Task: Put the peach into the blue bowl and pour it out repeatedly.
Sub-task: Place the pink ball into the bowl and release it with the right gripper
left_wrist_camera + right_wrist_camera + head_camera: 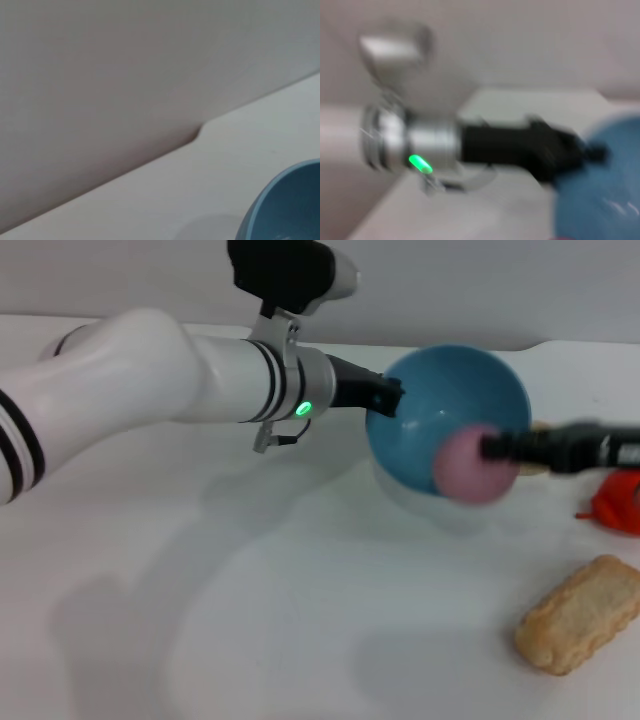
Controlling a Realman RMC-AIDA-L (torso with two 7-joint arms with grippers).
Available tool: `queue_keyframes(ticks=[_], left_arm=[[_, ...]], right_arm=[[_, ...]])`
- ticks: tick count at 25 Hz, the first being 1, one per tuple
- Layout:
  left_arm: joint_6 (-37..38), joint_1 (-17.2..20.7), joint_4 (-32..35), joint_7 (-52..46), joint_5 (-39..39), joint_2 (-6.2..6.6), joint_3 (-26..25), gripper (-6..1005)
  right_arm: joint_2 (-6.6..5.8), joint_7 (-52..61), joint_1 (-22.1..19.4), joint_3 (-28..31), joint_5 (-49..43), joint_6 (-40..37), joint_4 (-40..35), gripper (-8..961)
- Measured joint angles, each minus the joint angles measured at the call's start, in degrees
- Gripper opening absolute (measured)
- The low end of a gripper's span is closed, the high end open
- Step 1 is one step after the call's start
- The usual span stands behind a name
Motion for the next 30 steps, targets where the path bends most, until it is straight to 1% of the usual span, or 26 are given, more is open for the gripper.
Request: queue_keyframes(ticks=[2, 5, 9, 12, 16, 22, 27, 30], left_arm=[[-0.09, -0.79, -0.15, 0.0, 0.03, 0.0, 1.86, -1], [-0.16, -1.47, -0.21, 0.0, -0.06, -0.04, 3.73, 0], [-0.27, -1.93, -0.04, 0.0, -0.12, -0.14, 5.38, 0], [-0.28, -2.04, -0.02, 0.0, -0.13, -0.14, 5.89, 0], [-0.3, -2.05, -0.01, 0.0, -0.12, -0.12, 5.91, 0], [-0.82, -2.05, -0.01, 0.0, -0.11, -0.08, 5.78, 0], [-1.6, -2.12, -0.32, 0.0, -0.09, -0.07, 5.9, 0], [-1.73, -1.97, -0.42, 0.0, -0.1, -0.04, 5.9, 0]], right_arm=[[-0.15, -0.22, 0.88, 1.88, 1.34, -1.05, -1.05, 80], [-0.22, -1.43, 2.12, 2.94, 1.59, 1.68, -0.63, 60], [-0.31, -2.55, 4.33, 2.59, 1.18, 5.52, 3.36, 54], [-0.44, -3.0, 5.7, 2.57, 0.04, 6.56, 6.4, 49], [-0.05, -3.63, 5.77, 2.56, -2.0, 9.32, 7.39, 43], [0.11, -5.2, 4.67, 2.86, -1.78, 9.86, 7.4, 152], [0.12, -7.93, 4.15, 3.27, -1.75, 9.88, 7.38, 388], [0.17, -10.61, 3.03, 3.53, -0.86, 10.0, 6.41, 516]])
